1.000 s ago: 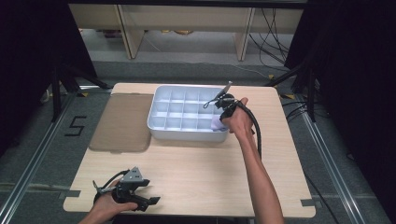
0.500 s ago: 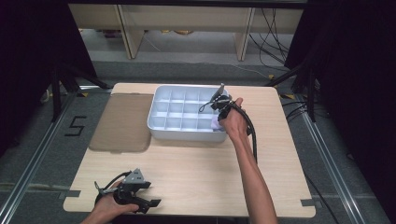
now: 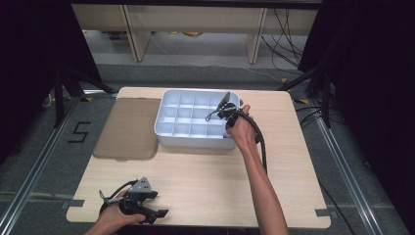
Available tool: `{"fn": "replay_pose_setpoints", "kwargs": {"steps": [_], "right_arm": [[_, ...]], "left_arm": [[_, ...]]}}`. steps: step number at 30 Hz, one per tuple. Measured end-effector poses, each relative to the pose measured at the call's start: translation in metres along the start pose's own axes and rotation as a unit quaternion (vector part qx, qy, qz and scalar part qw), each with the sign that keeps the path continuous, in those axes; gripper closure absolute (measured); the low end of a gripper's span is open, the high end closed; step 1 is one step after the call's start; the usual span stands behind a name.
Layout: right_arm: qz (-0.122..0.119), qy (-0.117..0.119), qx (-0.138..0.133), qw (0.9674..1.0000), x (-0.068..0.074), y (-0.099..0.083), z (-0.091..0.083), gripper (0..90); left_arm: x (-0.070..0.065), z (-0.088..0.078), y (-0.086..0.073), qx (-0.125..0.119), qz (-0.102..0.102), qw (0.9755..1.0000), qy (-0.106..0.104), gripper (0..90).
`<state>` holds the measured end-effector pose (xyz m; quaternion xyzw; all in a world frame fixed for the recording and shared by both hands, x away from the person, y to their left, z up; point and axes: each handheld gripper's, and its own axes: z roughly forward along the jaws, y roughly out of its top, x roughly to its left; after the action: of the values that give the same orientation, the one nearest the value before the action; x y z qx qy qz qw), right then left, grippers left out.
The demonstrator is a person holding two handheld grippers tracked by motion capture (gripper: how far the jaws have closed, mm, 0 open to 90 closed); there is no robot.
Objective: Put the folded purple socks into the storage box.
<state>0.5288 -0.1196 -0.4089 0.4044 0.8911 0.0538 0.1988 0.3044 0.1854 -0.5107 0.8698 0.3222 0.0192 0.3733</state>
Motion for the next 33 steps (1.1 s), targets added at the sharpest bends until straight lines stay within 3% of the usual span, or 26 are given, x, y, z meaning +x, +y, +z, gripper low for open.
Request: {"fn": "replay_pose_setpoints", "kwargs": {"steps": [2, 4, 13, 15, 16, 19, 20, 22, 25, 26, 28, 29, 33], "right_arm": [[-0.005, 0.003, -0.002, 1.0, 0.0, -0.001, 0.002, 70.2], [0.001, -0.004, -0.002, 1.0, 0.001, -0.002, 0.005, 70.2], [-0.007, 0.01, 0.004, 0.9999, 0.004, -0.003, 0.022, 70.1], [0.006, 0.016, 0.003, 0.9999, 0.005, -0.004, 0.024, 69.2], [0.011, 0.018, 0.001, 0.9998, 0.005, -0.005, 0.025, 68.2], [0.022, 0.027, -0.024, 0.9991, 0.001, -0.006, 0.021, 64.5], [0.029, 0.031, -0.03, 0.9987, -0.001, -0.007, 0.017, 61.9], [0.053, 0.041, -0.047, 0.9967, -0.004, -0.009, 0.011, 60.7], [0.059, 0.044, -0.055, 0.9957, -0.009, -0.01, 0.005, 60.6], [0.07, 0.05, -0.064, 0.9942, -0.01, -0.011, 0.004, 60.9], [0.072, 0.058, -0.077, 0.9927, -0.011, -0.012, 0.001, 63.6], [0.067, 0.06, -0.085, 0.9923, -0.012, -0.012, -0.001, 63.9], [0.071, 0.069, -0.093, 0.9908, -0.013, -0.012, -0.009, 70.7]], "left_arm": [[-0.002, 0.0, 0.0, -0.002, -0.008, 1.0, -0.002, 21.2], [-0.001, 0.0, 0.0, 0.003, -0.007, 1.0, 0.0, 21.2], [-0.001, 0.0, 0.0, 0.004, -0.002, 1.0, -0.001, 21.1], [-0.001, 0.001, 0.0, 0.002, -0.007, 1.0, -0.002, 21.1], [-0.001, 0.0, 0.0, 0.0, -0.001, 1.0, -0.002, 21.1], [-0.001, -0.001, 0.001, -0.005, 0.0, 1.0, -0.002, 21.1], [-0.002, 0.0, 0.0, -0.006, -0.012, 0.9999, -0.004, 21.2], [-0.002, -0.001, 0.001, -0.008, 0.001, 1.0, -0.004, 21.1], [-0.002, -0.002, 0.002, -0.009, 0.002, 1.0, -0.003, 21.1], [-0.003, -0.002, 0.002, -0.011, -0.001, 0.9999, -0.002, 21.2], [-0.002, -0.003, 0.002, -0.009, 0.006, 0.9999, 0.002, 21.2], [-0.003, -0.002, 0.002, -0.015, -0.001, 0.9999, -0.004, 21.1], [-0.003, -0.002, 0.002, -0.011, 0.0, 0.9999, -0.002, 21.1]]}}
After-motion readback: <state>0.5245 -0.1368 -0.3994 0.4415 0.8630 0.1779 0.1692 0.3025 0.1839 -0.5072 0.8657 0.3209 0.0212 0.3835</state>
